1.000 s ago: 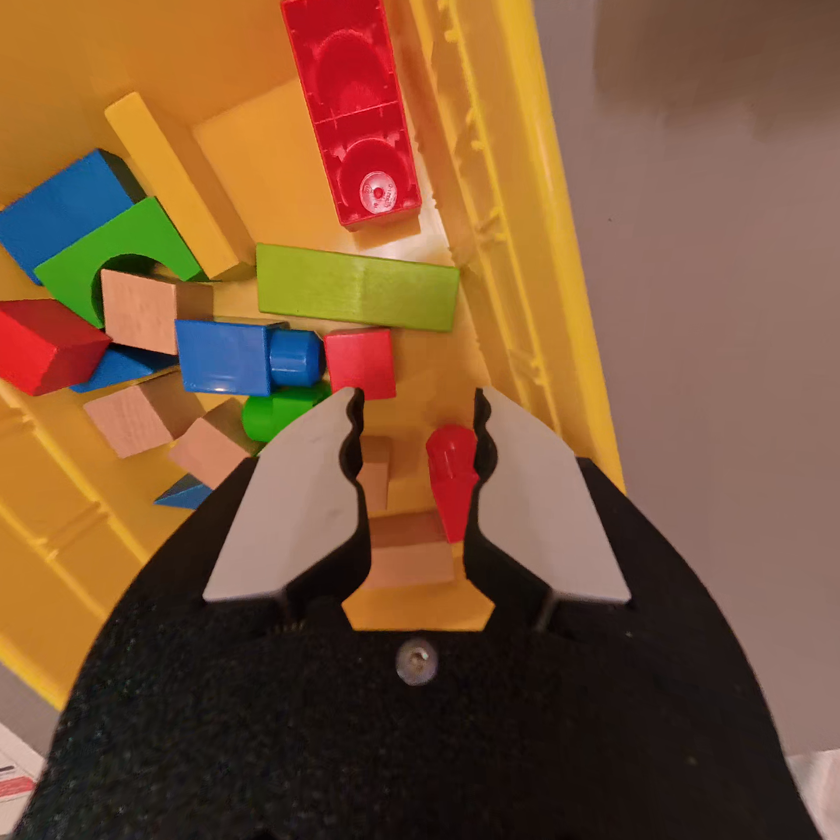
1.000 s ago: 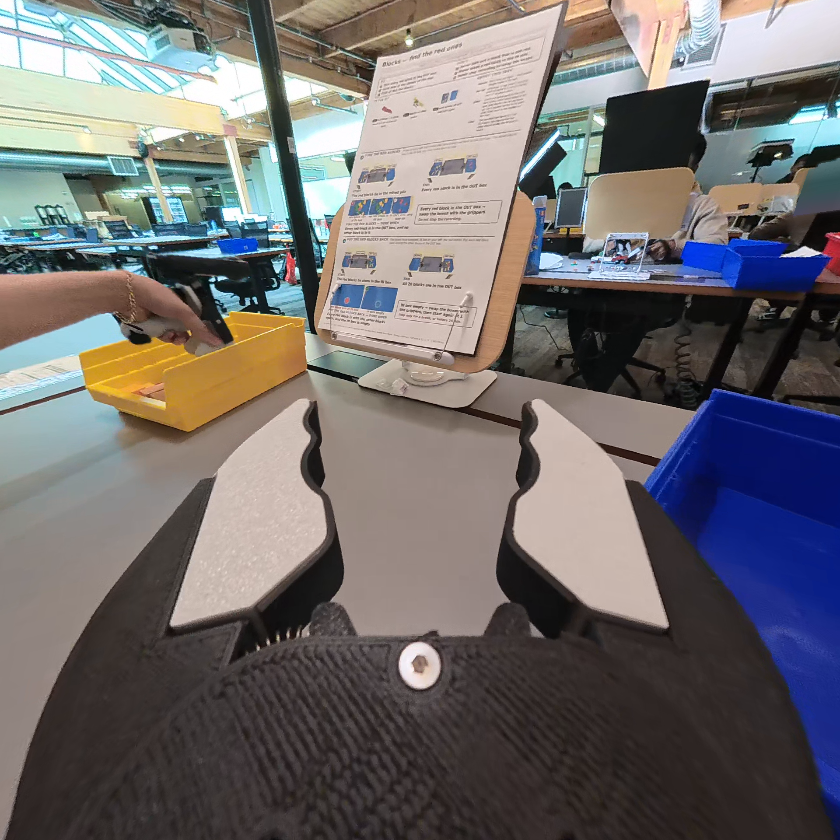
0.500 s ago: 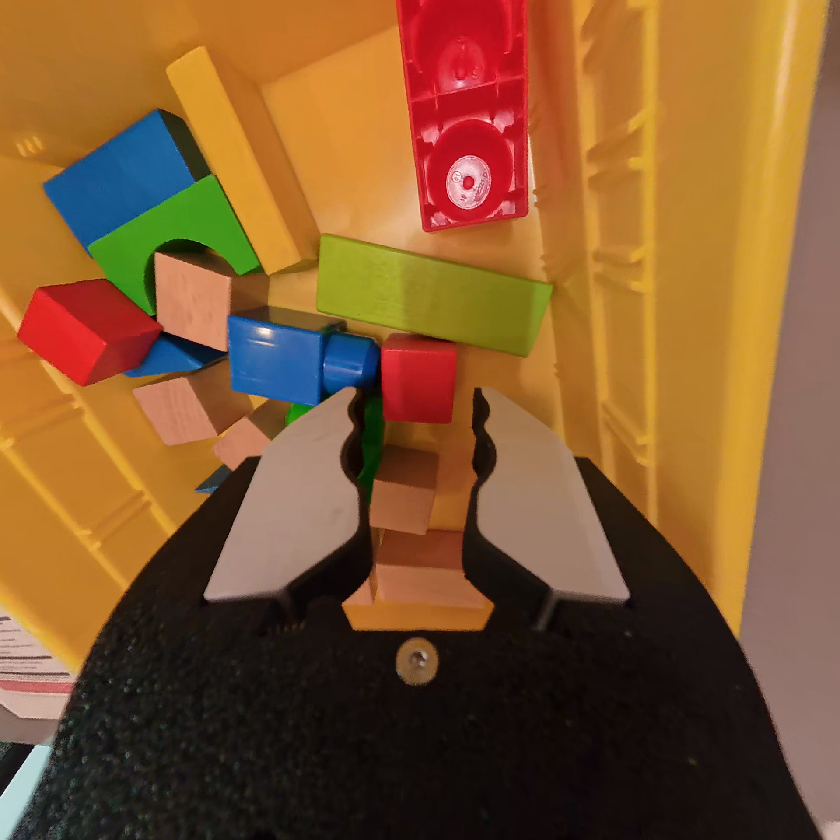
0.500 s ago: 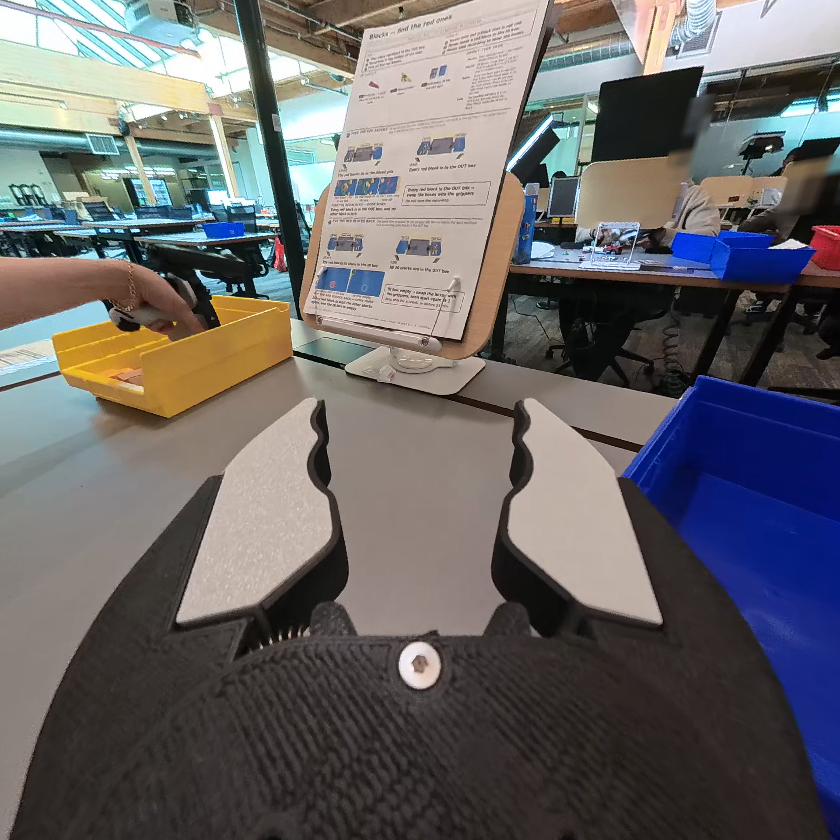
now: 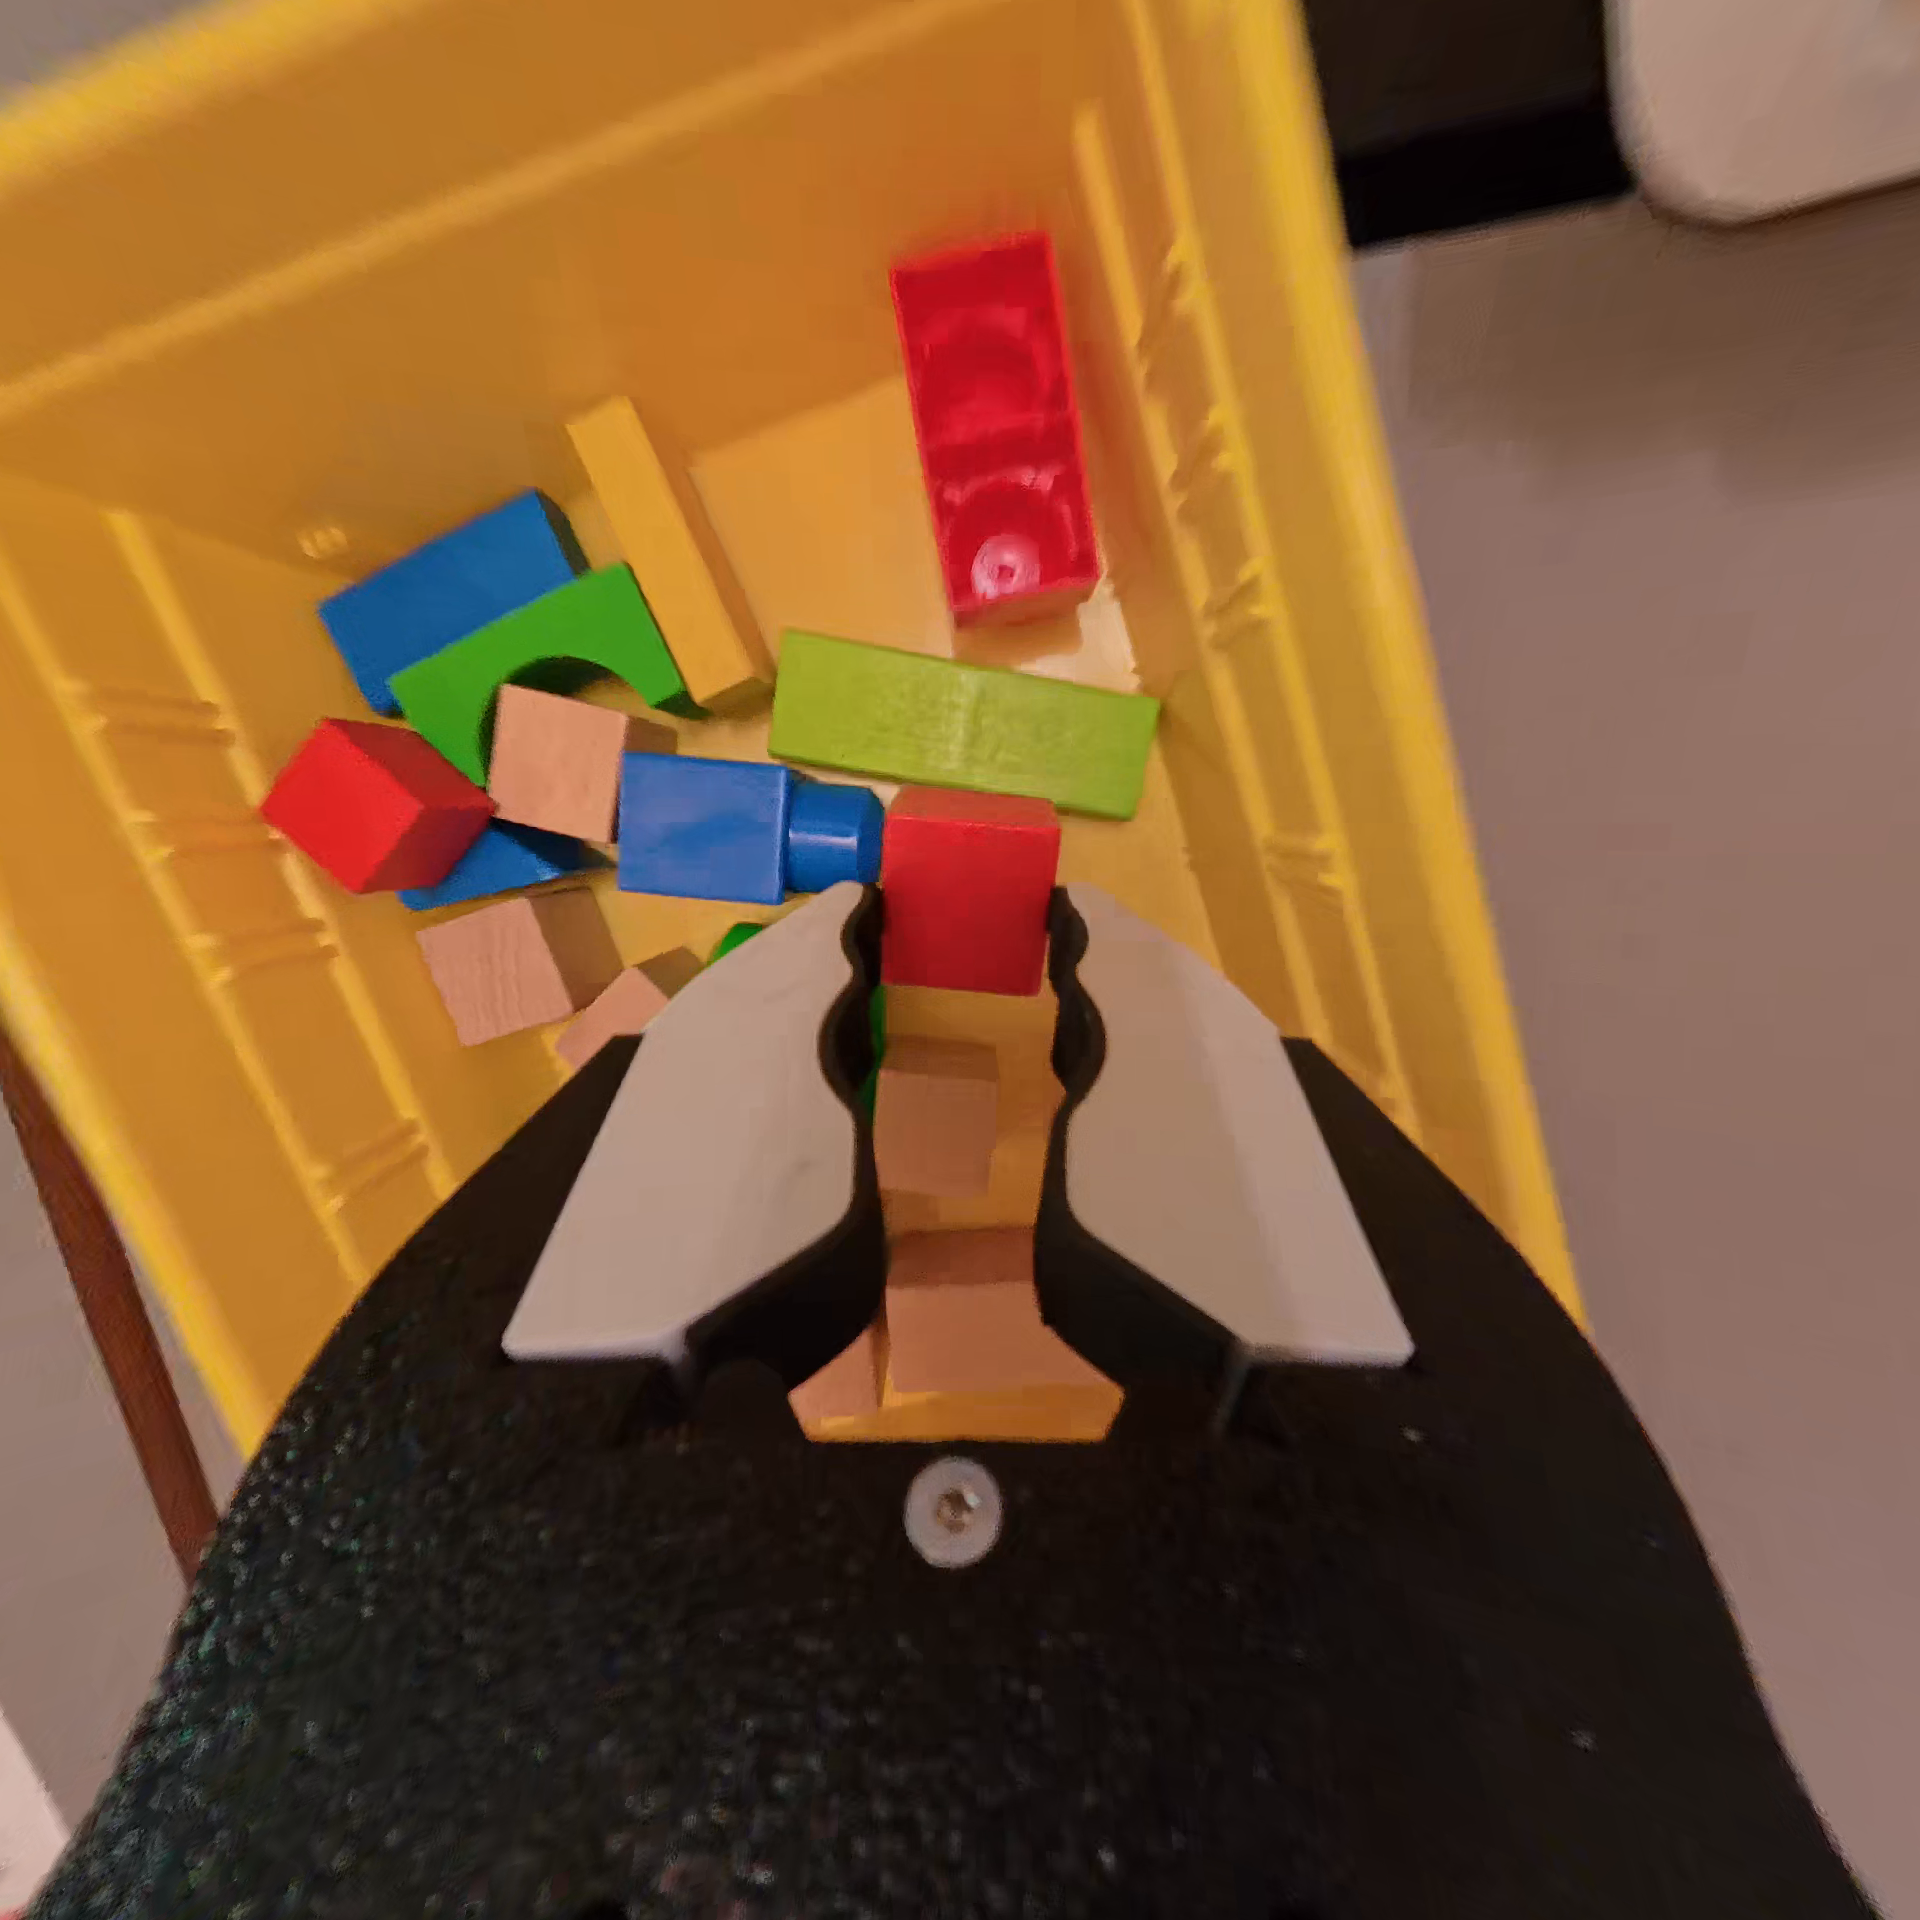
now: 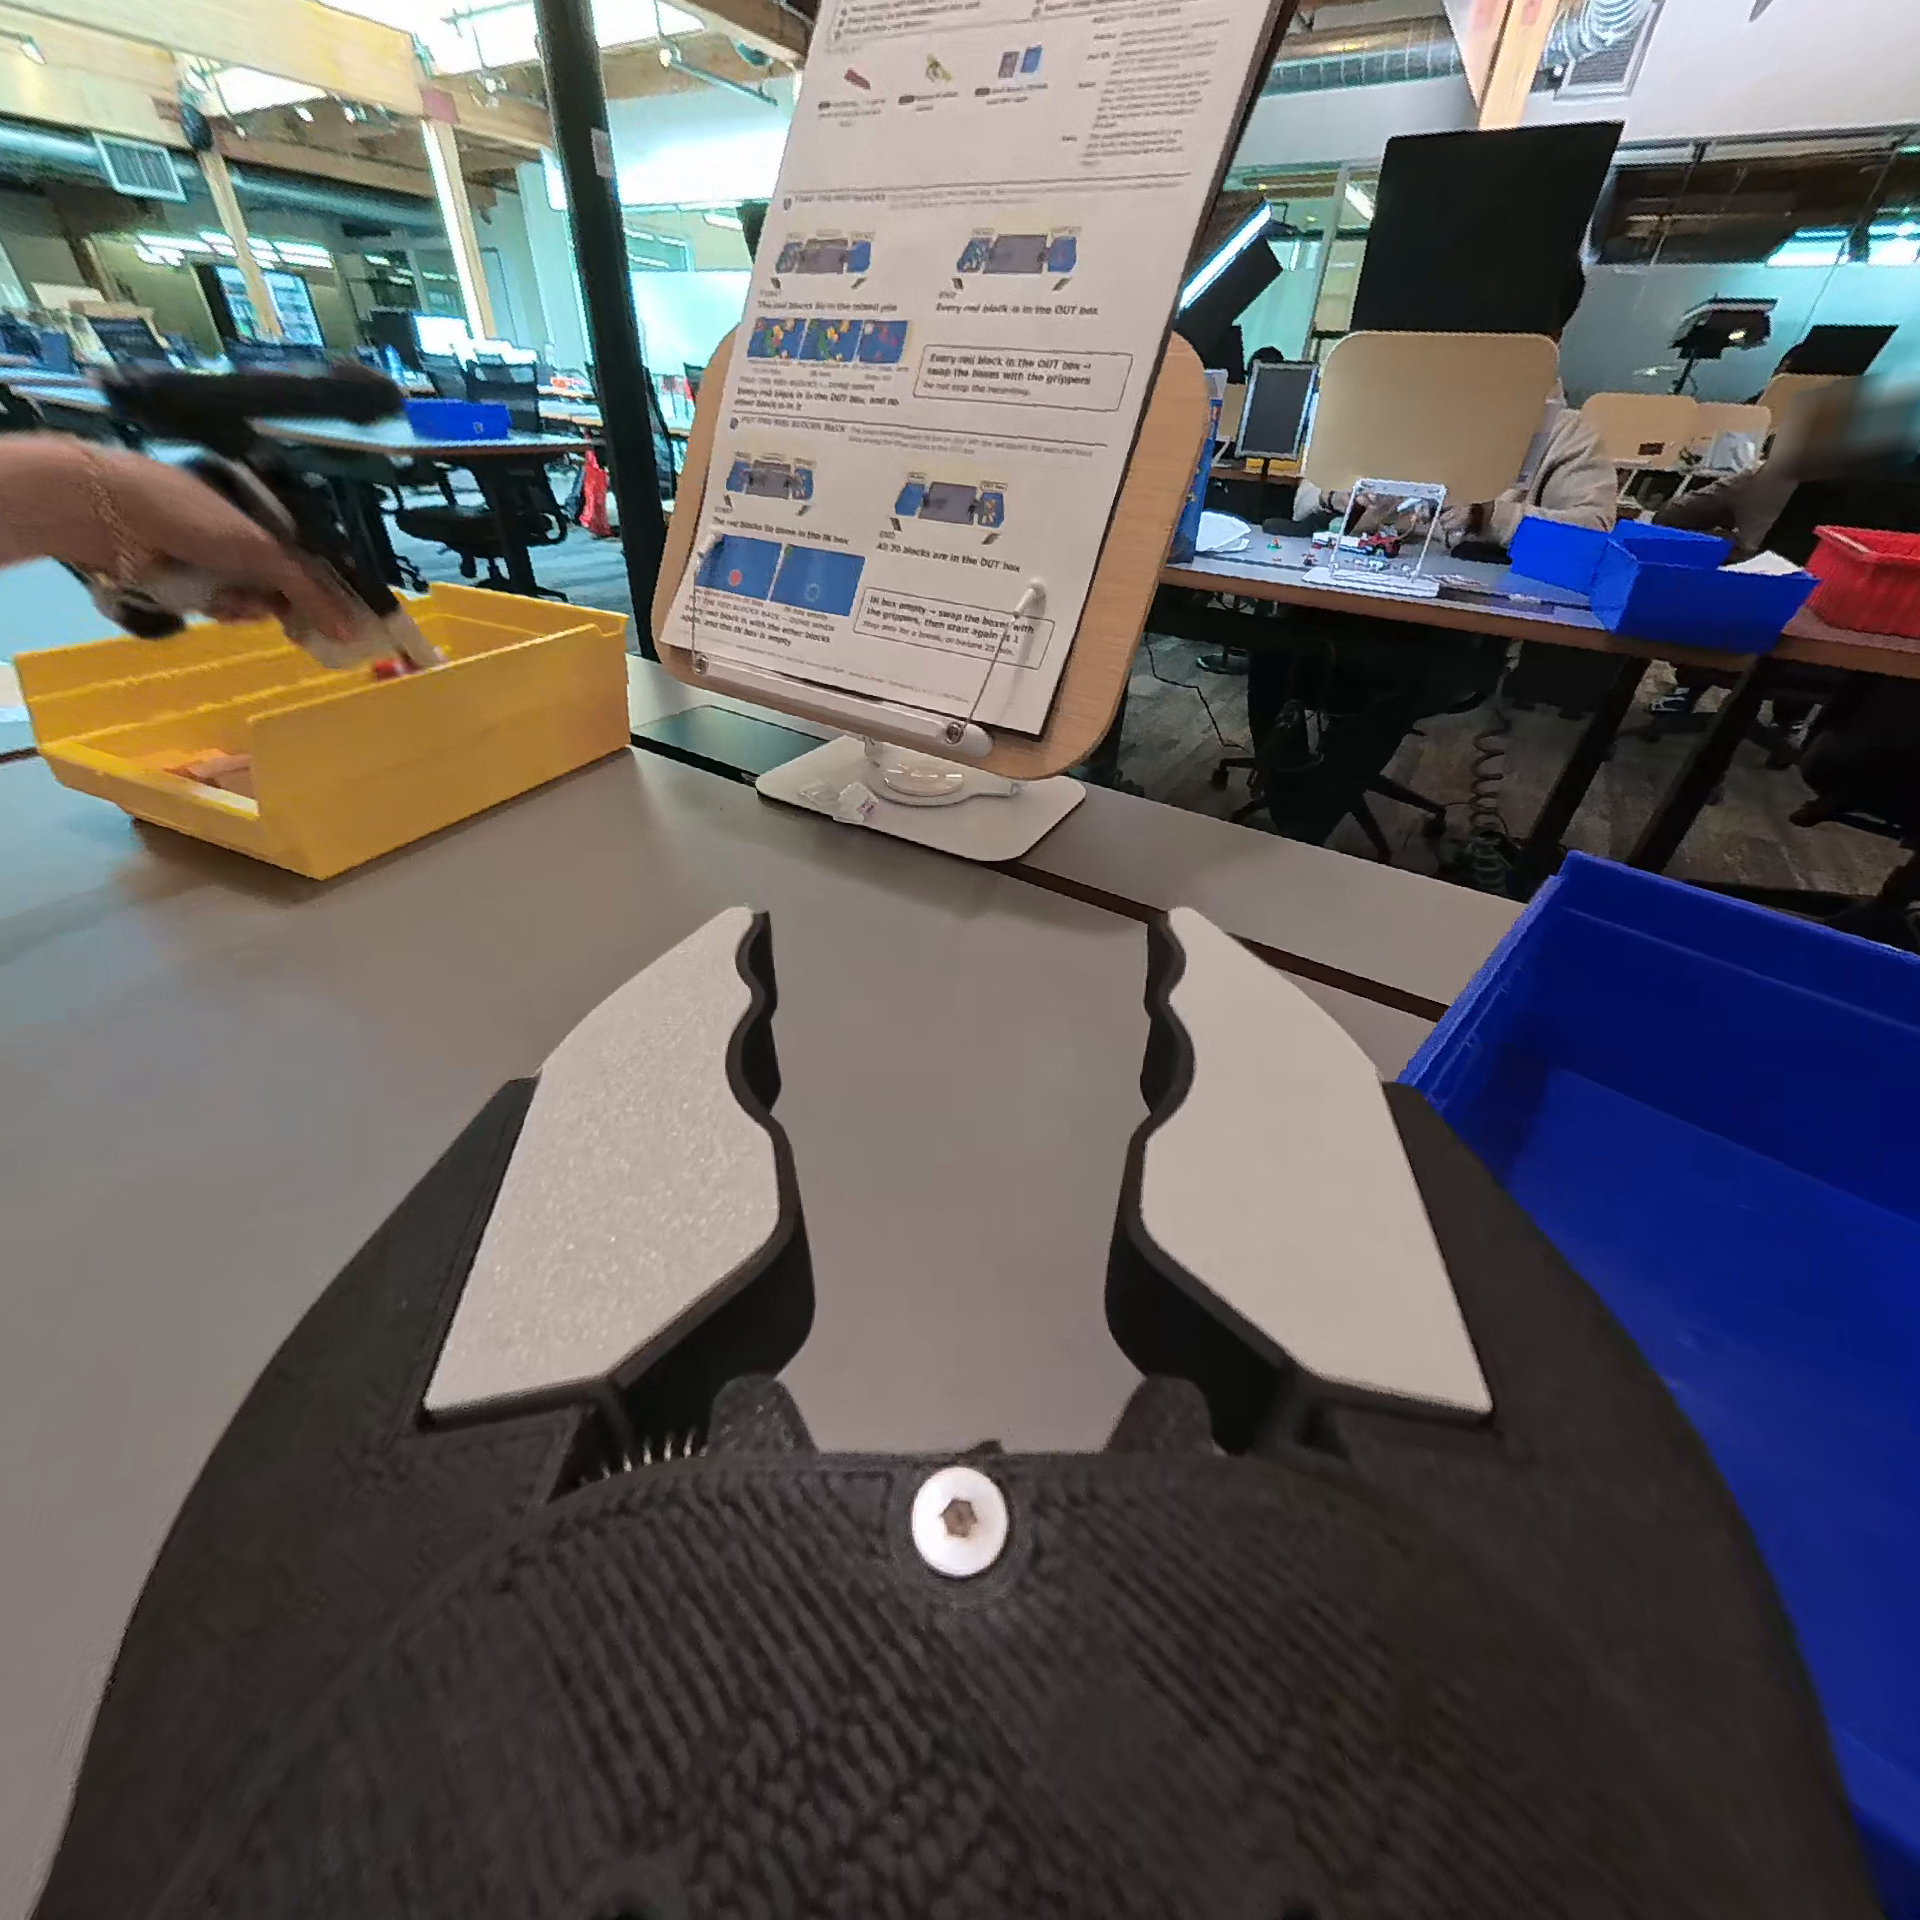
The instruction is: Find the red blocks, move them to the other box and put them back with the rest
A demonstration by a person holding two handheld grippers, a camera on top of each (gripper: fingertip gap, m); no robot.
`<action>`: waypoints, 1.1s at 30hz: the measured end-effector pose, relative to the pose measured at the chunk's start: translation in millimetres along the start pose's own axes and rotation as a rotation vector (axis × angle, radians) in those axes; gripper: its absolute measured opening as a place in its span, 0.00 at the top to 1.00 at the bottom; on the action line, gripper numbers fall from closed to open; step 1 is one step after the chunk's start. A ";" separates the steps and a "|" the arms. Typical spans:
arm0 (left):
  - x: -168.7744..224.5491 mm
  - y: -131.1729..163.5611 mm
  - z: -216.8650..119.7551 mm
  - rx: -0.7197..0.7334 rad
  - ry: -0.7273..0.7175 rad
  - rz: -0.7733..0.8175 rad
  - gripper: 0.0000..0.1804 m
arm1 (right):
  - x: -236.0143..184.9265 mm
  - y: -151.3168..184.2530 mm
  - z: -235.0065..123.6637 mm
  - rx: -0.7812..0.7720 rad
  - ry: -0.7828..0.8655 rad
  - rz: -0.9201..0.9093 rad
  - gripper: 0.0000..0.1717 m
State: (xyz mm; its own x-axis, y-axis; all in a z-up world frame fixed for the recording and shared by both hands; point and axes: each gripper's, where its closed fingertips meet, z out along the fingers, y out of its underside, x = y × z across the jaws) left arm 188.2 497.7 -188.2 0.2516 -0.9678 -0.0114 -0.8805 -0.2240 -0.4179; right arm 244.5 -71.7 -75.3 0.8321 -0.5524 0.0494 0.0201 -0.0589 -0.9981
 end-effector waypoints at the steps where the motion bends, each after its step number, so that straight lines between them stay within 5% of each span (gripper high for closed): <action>1: 3.2 -6.8 -17.2 0.068 0.032 0.004 0.83 | -1.1 1.1 0.7 -0.010 0.000 -0.008 0.61; 5: 37.4 -19.5 -93.3 0.333 0.196 0.040 0.83 | -7.4 3.7 7.5 -0.036 0.010 -0.029 0.60; 11: 167.6 12.6 -174.1 0.614 0.710 0.135 0.83 | -59.1 -9.0 22.7 0.025 -0.135 -0.090 0.61; 16: 285.8 68.4 -171.7 0.574 1.123 0.205 0.83 | -120.8 -18.4 27.5 0.141 -0.368 -0.233 0.63; 21: 371.8 102.1 -150.0 0.412 1.438 0.182 0.84 | -148.9 -11.0 26.1 0.216 -0.427 -0.501 0.64; 33: 420.8 130.2 -144.4 0.238 1.638 0.146 0.83 | -170.2 22.3 27.4 0.164 -0.531 -0.693 0.71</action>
State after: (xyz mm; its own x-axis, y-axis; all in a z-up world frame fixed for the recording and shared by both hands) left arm 121.4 44.7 -116.3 -0.6188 -0.0990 0.7793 -0.7413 -0.2545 -0.6210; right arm 118.5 43.8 -107.0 0.7499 0.0240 0.6612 0.6601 -0.0951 -0.7452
